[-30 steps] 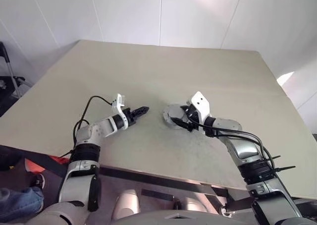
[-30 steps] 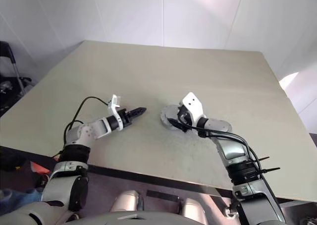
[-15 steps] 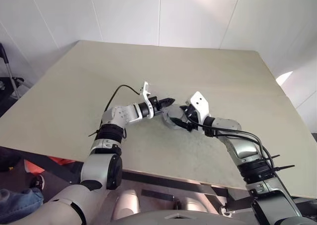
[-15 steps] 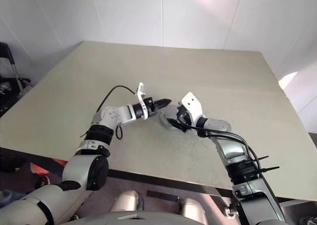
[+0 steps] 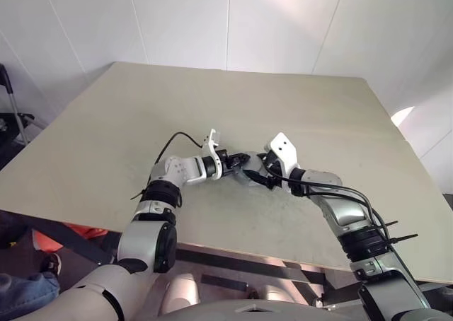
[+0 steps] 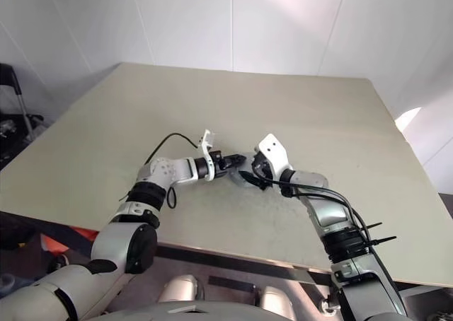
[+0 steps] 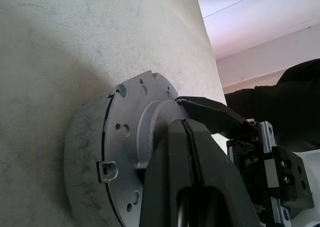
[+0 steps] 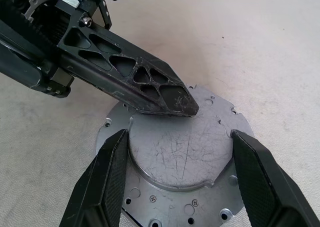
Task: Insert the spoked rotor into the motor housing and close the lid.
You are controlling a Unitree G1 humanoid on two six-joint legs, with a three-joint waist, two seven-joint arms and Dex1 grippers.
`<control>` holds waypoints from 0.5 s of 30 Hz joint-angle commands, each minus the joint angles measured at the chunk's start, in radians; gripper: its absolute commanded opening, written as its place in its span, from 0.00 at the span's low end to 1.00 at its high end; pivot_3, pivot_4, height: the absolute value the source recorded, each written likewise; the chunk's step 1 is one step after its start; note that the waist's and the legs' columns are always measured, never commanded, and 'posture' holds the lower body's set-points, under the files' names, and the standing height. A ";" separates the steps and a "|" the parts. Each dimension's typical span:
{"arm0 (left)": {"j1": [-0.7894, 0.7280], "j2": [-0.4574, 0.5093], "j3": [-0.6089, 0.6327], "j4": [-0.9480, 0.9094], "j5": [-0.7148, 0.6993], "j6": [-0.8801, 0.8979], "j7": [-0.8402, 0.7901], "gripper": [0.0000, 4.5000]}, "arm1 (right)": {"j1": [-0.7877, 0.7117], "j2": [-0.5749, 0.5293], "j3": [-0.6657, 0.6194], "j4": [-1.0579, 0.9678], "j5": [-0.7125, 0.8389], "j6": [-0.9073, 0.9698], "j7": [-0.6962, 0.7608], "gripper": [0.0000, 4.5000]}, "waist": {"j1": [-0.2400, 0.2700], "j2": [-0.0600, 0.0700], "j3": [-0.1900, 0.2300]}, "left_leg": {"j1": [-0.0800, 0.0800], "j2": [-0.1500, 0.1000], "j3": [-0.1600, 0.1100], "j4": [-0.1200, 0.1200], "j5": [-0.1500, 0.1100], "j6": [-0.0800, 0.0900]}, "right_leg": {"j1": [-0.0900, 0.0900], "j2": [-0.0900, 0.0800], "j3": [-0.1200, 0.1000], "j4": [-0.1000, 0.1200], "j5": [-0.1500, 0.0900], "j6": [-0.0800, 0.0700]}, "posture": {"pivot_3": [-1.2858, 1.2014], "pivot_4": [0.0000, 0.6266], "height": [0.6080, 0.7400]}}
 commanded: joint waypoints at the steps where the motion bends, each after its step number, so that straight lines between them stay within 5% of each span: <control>1: 0.025 0.025 0.085 -0.080 -0.082 -0.011 -0.045 0.00 | 0.014 -0.004 -0.010 0.028 -0.016 0.032 -0.002 0.69 | 0.000 0.000 0.001 | 0.000 0.000 0.000 -0.001 0.000 0.000 | 0.000 0.000 0.000 0.000 0.000 0.000 | 0.52 0.00 1.00; 8: 0.062 0.092 0.244 -0.252 -0.274 0.035 -0.090 0.00 | 0.023 0.025 -0.057 -0.050 0.075 0.042 0.045 0.69 | -0.001 -0.001 0.003 | -0.028 0.001 0.000 0.002 0.002 0.000 | -0.030 0.000 0.000 0.009 0.006 -0.010 | 0.52 0.00 1.00; 15: 0.100 0.139 0.250 -0.265 -0.272 0.022 -0.063 0.00 | 0.043 0.009 -0.044 -0.090 0.082 0.045 0.107 0.69 | -0.001 -0.001 0.006 | -0.031 0.002 0.002 0.001 0.001 -0.001 | -0.033 0.000 0.000 0.009 0.005 -0.010 | 0.52 0.00 1.00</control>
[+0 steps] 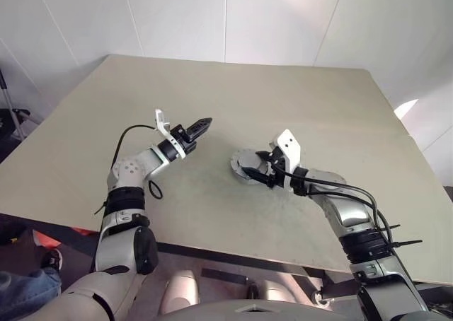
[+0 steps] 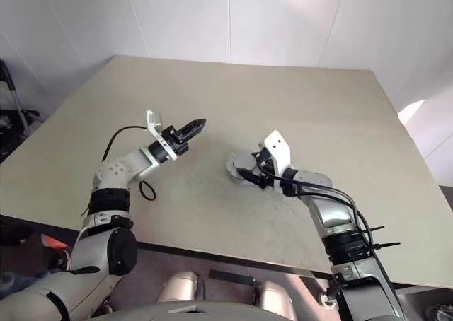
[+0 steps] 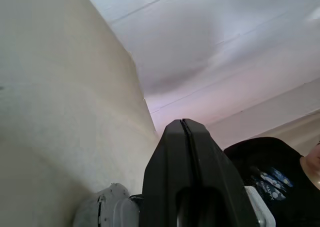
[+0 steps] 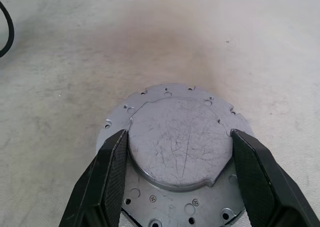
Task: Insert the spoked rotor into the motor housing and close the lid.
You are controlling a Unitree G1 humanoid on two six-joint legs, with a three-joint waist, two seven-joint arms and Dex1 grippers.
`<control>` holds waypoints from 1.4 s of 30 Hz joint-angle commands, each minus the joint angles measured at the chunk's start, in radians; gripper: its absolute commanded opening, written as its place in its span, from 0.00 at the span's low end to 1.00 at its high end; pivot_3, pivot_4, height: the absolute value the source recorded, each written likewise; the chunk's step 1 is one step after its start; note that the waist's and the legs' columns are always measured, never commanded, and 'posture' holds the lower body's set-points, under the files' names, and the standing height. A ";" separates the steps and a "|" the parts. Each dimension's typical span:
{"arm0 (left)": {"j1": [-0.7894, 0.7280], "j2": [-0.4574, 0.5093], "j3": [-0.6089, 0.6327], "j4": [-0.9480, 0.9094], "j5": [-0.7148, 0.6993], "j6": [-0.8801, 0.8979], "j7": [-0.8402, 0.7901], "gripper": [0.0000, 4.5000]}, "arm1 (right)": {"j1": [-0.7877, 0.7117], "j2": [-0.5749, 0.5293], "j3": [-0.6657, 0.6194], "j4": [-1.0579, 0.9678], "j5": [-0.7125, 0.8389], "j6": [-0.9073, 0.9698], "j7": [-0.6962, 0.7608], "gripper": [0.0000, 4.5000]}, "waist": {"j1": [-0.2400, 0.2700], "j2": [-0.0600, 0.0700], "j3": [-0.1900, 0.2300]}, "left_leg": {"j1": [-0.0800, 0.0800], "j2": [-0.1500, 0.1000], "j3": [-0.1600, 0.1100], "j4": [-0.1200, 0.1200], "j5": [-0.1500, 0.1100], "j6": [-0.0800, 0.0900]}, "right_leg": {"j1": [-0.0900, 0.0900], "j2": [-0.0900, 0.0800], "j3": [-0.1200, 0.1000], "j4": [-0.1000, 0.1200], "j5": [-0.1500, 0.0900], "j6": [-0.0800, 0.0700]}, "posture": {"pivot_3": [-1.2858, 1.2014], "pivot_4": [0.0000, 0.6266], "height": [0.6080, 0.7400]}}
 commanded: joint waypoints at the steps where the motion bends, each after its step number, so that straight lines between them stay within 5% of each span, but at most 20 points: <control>1: 0.006 0.011 0.001 -0.036 -0.023 -0.006 0.004 0.00 | 0.018 -0.016 0.018 -0.029 0.005 0.013 0.041 0.69 | 0.001 -0.001 0.002 | 0.000 0.000 0.000 0.000 0.000 0.000 | 0.000 0.000 0.000 0.000 0.000 0.000 | 0.52 0.00 1.00; 42: 0.060 0.011 -0.082 -0.062 -0.003 -0.024 0.024 0.00 | 0.038 -0.038 0.028 -0.026 -0.077 -0.005 -0.030 0.69 | 0.004 -0.001 0.003 | 0.003 0.000 0.000 0.006 -0.001 0.000 | 0.004 0.000 0.001 0.005 -0.001 0.002 | 0.52 0.00 1.00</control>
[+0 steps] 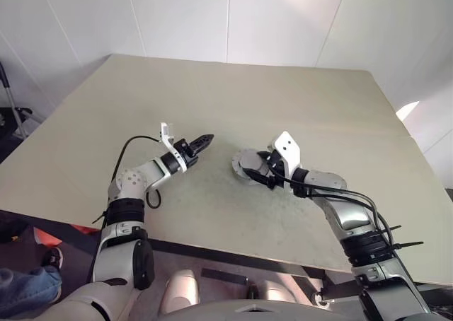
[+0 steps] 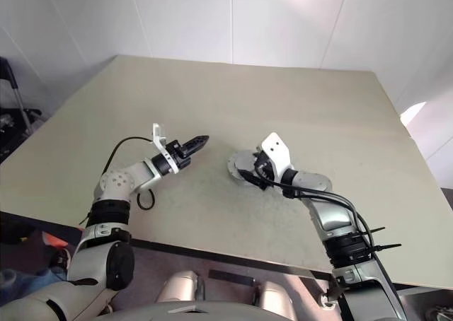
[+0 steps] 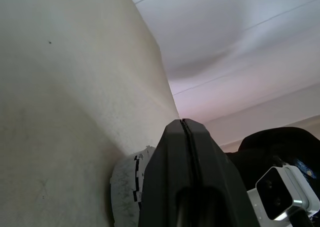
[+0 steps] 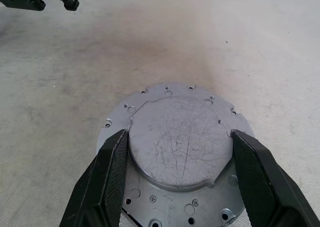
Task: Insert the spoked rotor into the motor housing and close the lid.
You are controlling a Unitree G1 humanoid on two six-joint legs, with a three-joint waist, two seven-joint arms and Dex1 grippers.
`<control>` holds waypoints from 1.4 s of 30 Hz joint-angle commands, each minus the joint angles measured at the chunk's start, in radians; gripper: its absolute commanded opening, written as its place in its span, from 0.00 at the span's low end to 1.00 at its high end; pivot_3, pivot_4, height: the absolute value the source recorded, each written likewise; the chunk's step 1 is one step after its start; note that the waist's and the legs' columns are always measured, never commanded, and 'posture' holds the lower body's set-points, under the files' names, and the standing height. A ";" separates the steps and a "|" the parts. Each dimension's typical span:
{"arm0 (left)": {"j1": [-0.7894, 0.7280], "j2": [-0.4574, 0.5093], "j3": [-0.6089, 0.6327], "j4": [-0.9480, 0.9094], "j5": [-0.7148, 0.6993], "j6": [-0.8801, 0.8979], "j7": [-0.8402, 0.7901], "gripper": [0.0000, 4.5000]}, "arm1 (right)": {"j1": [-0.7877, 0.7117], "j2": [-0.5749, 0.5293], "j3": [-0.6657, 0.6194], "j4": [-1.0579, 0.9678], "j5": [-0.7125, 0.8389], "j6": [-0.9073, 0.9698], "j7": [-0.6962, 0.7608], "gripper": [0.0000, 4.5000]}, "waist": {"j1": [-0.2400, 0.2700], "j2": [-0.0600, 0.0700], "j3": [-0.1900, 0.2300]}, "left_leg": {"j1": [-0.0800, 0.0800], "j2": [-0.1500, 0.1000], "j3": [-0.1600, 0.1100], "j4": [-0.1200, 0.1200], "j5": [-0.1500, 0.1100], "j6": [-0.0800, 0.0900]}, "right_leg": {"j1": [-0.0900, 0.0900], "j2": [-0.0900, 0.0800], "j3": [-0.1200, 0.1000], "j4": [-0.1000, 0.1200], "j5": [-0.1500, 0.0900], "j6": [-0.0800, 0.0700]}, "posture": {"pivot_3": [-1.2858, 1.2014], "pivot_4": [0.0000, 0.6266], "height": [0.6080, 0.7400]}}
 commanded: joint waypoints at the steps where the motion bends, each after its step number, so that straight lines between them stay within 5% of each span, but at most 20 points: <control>1: -0.016 0.006 -0.003 -0.021 -0.007 -0.012 -0.003 0.00 | 0.026 -0.026 0.007 -0.019 -0.012 0.033 0.015 0.69 | 0.000 0.000 0.000 | 0.000 0.000 0.000 0.000 0.000 0.000 | 0.000 0.000 0.000 0.000 0.000 0.000 | 0.52 0.00 1.00; 42: -0.001 0.010 -0.042 -0.021 0.018 -0.025 -0.014 0.00 | -0.003 -0.048 0.044 -0.110 -0.073 0.066 -0.011 0.69 | -0.001 0.000 0.000 | 0.001 0.000 0.000 0.001 0.000 0.000 | 0.001 0.000 0.000 0.002 0.000 0.000 | 0.52 0.00 1.00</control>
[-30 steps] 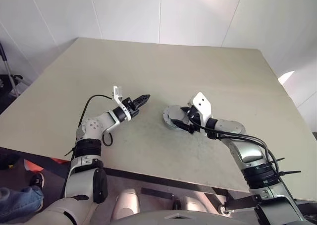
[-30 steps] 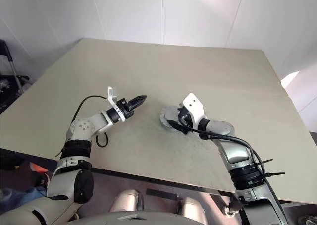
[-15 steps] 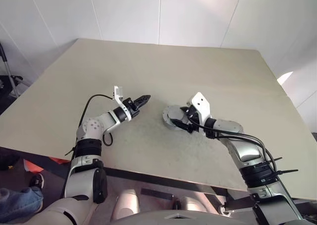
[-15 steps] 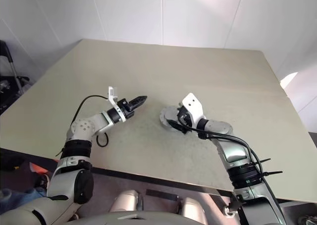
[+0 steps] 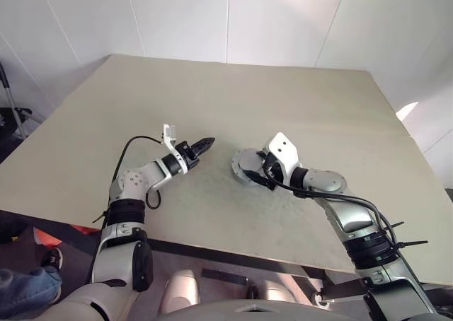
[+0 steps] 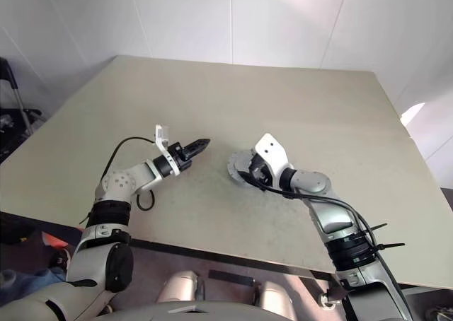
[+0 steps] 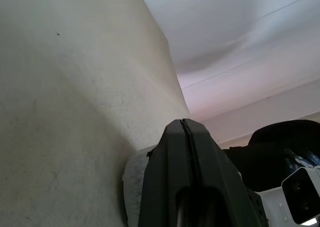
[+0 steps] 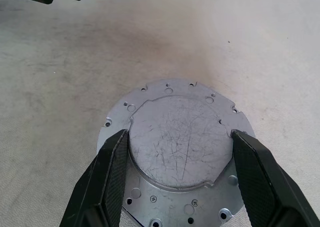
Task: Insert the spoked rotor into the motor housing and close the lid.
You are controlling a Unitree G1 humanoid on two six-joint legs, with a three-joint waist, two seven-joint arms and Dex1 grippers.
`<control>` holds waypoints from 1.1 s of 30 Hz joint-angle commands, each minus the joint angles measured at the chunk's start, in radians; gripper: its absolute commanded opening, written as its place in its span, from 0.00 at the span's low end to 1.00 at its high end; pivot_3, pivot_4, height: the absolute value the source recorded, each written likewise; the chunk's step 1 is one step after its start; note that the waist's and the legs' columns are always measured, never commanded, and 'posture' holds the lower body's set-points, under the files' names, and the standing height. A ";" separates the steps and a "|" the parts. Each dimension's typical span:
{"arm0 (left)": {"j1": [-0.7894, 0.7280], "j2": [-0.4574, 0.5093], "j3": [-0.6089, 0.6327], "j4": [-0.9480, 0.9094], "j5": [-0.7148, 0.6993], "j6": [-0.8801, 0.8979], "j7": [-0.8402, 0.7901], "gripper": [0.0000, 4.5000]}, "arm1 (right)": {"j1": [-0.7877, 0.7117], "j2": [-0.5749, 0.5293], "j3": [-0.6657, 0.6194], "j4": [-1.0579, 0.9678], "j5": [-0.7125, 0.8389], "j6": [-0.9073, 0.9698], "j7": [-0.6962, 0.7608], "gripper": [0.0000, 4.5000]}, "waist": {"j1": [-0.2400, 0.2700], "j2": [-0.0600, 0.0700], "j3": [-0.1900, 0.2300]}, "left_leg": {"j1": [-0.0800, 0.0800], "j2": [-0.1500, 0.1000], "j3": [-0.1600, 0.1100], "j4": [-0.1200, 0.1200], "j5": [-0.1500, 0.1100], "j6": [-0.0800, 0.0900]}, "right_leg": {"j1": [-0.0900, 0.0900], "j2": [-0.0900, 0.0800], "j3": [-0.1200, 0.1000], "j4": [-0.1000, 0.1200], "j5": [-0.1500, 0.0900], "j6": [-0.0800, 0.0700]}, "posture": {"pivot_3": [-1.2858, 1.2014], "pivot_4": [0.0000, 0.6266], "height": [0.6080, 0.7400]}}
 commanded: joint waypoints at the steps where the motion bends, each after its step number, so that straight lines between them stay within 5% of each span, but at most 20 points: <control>1: -0.008 0.005 -0.006 -0.024 -0.004 -0.010 -0.013 0.00 | -0.004 -0.015 0.003 -0.019 -0.006 0.023 0.015 0.69 | 0.000 0.000 0.000 | 0.000 0.000 0.000 0.000 0.000 0.000 | 0.000 0.000 0.000 0.000 0.000 0.000 | 0.52 0.00 1.00; 23: 0.008 -0.007 -0.018 -0.056 -0.009 0.002 -0.003 0.00 | 0.038 -0.033 0.084 0.106 -0.056 0.151 0.015 0.69 | 0.002 0.000 -0.001 | 0.014 0.000 0.000 0.000 -0.001 0.000 | 0.014 0.000 0.000 -0.001 -0.004 0.008 | 0.52 0.00 1.00; 33: -0.076 -0.086 -0.079 0.040 0.035 0.024 0.037 0.00 | 0.042 -0.039 0.084 0.127 -0.057 0.145 0.025 0.69 | 0.004 -0.001 -0.003 | 0.014 -0.001 0.000 0.000 -0.001 0.001 | 0.015 0.000 0.001 -0.002 -0.005 0.008 | 0.52 0.00 1.00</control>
